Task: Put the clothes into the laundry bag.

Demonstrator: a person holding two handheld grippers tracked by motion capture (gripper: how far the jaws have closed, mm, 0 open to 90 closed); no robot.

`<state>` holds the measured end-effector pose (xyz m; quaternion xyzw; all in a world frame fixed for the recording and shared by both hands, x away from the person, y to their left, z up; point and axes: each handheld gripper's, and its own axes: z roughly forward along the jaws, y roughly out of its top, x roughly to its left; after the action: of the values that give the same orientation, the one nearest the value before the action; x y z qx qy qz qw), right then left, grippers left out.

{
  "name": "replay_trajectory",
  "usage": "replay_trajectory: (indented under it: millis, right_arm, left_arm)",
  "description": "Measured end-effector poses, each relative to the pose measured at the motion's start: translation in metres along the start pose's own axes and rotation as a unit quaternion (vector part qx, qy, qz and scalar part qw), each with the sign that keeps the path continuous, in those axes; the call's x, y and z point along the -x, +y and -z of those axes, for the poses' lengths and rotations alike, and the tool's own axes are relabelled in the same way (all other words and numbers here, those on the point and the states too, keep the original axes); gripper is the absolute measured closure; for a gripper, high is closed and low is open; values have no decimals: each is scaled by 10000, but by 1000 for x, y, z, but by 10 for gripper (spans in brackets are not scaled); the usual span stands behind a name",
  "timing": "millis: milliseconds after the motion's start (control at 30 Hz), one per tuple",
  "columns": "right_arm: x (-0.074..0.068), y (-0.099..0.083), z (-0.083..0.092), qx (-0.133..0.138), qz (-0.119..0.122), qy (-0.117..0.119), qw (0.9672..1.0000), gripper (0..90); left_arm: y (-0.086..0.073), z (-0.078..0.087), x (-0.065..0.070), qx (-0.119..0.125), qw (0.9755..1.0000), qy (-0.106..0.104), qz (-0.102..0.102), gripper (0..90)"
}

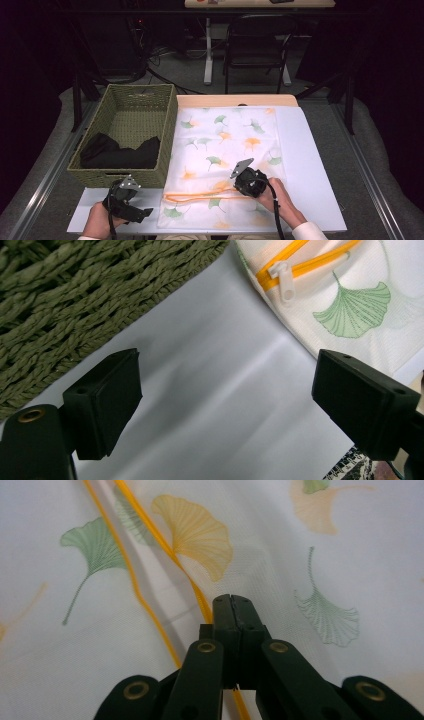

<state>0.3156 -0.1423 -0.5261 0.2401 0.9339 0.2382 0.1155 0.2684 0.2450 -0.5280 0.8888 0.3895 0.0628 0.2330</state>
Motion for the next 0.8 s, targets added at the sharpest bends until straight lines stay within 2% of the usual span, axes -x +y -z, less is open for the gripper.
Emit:
replay_trajectory:
  millis: [67, 167, 233, 267, 367, 400, 500, 533, 800]
  right_arm:
    - [4, 1, -2, 11, -95, -185, 9998, 900]
    - [8, -1, -11, -197, -275, -101, 9994, 894]
    - [10, -2, -10, -151, -326, -41, 9993, 784]
    - [13, -3, -8, -104, -469, 165, 9987, 767]
    - [20, -6, -5, 49, -717, 491, 9962, 696]
    - [20, -8, -5, 54, -735, 602, 9955, 664]
    - [19, -8, -6, 43, -687, 670, 9954, 574]
    - [17, -7, -7, -9, -634, 529, 9966, 549]
    - [17, -7, -8, -60, -596, 525, 9968, 534]
  left_arm:
    - [0, 0, 0, 1, 10000, -13, 24, 122]
    - [0, -1, 0, -21, 10000, -1, 16, 122]
    - [0, -1, 0, -10, 10000, -26, 12, 123]
    - [0, -1, 0, -10, 10000, -24, 9, 122]
    - [0, 0, 0, -17, 10000, -32, -4, 122]
    - [0, 0, 0, -20, 10000, -28, -13, 123]
    - [-1, 0, 0, -5, 10000, -27, -2, 122]
    - [-1, 0, 0, -6, 10000, -36, -11, 122]
    - [0, -1, 0, 20, 10000, -81, -17, 121]
